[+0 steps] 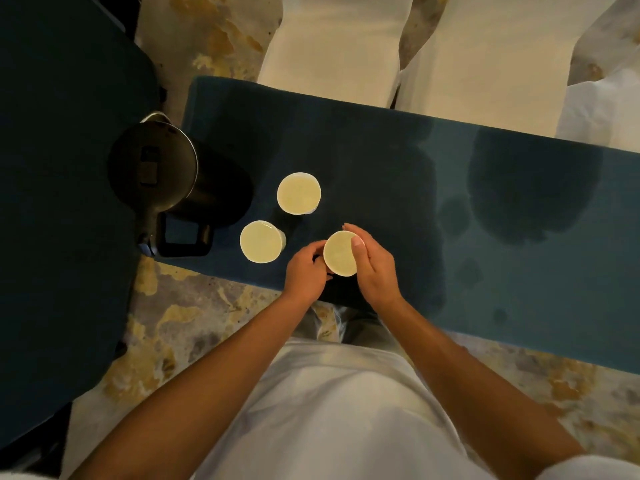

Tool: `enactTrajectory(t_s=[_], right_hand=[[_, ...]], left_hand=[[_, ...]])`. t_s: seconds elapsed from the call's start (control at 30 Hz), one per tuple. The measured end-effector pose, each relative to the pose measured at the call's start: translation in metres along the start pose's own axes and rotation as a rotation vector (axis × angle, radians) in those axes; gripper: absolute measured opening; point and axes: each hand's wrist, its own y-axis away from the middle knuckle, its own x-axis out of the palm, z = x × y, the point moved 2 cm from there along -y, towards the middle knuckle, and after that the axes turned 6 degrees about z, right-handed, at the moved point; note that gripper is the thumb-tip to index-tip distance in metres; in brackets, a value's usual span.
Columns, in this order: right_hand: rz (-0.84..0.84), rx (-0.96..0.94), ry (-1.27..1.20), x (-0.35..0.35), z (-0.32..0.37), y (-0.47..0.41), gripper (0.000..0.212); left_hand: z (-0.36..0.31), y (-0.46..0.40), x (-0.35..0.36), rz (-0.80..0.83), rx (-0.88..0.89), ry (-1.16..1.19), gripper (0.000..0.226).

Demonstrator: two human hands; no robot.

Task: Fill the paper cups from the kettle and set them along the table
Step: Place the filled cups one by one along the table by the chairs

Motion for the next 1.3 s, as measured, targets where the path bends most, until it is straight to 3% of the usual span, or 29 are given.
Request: enactTrajectory(t_s=[0.3, 0.4, 0.6, 0.83, 1.1, 1.3], right_hand=[[-0.047, -0.008, 0.045, -0.002, 0.007, -0.003, 0.037], [-0.059, -0.01, 0.063, -0.008, 0.014, 0.0, 0.036], [-0.088, -0.061, 0.09, -0.034, 0.036, 0.011, 0.036], [-0.104, -0.106, 0.041, -0.062, 0.071, 0.007, 0.035], [-0.134, -0.235, 0.008, -0.095, 0.115, -0.025, 0.035], [-0.153, -0.253, 0.008, -0.095, 0.143, -0.064, 0.035]], left_hand=[[-0.002, -0.005, 0.004, 0.002, 0.005, -0.101, 0.028], [-0.009, 0.0, 0.007, 0.005, -0.04, 0.019, 0.017], [-0.038, 0.005, 0.021, 0.127, -0.366, 0.425, 0.017], [-0.083, 0.012, 0.028, 0.261, -0.272, 0.519, 0.019], [-0.15, 0.003, 0.022, 0.297, -0.137, 0.498, 0.013], [-0.196, -0.019, -0.002, 0.296, -0.102, 0.409, 0.026]])
